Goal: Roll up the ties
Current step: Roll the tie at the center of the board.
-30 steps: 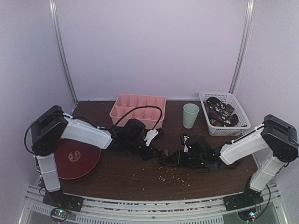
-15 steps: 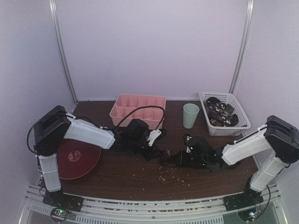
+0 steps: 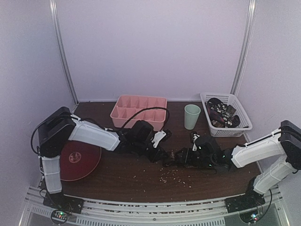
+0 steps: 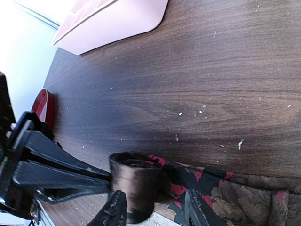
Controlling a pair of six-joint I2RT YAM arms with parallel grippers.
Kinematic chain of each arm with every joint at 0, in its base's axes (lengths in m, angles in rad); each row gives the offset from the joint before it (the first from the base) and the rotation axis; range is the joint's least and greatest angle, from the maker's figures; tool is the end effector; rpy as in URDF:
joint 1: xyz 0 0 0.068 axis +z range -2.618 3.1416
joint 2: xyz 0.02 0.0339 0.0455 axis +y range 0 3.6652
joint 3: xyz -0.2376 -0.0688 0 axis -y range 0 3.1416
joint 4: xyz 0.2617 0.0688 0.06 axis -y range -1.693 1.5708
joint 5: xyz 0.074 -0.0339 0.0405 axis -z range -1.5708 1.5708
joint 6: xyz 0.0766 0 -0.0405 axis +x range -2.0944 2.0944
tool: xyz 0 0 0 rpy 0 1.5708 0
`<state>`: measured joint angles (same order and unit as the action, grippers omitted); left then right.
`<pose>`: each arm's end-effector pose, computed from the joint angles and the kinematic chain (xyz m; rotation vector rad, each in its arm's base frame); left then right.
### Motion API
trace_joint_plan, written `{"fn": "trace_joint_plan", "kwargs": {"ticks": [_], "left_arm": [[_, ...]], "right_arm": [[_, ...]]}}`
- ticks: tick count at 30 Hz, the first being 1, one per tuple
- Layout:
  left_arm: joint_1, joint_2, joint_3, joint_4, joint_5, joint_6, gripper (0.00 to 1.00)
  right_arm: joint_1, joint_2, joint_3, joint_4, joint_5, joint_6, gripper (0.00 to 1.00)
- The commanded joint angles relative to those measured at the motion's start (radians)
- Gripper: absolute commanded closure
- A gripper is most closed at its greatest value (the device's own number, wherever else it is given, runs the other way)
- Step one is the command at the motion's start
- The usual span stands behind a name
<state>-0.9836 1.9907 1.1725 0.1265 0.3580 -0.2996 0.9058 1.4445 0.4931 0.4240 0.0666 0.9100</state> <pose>0.2280 -0.3910 0.0875 1.0132 2.2276 -1.0397 0.2020 0.2493 0.0952 0.0482 2.2670 0.9807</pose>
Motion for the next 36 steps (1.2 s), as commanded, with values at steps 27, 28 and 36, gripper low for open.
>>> {"fn": "trace_joint_plan", "kwargs": {"ticks": [27, 28, 36], "left_arm": [[0.054, -0.133, -0.165, 0.145, -0.112, -0.058, 0.78], [0.062, -0.15, -0.197, 0.148, -0.113, -0.058, 0.78], [0.093, -0.277, -0.39, 0.187, -0.141, -0.076, 0.8]], "right_arm": [[-0.023, 0.216, 0.085, 0.074, -0.14, 0.02, 0.7], [-0.022, 0.226, 0.088, 0.091, -0.152, 0.031, 0.7], [0.035, 0.303, 0.131, 0.173, -0.202, 0.15, 0.71]]}}
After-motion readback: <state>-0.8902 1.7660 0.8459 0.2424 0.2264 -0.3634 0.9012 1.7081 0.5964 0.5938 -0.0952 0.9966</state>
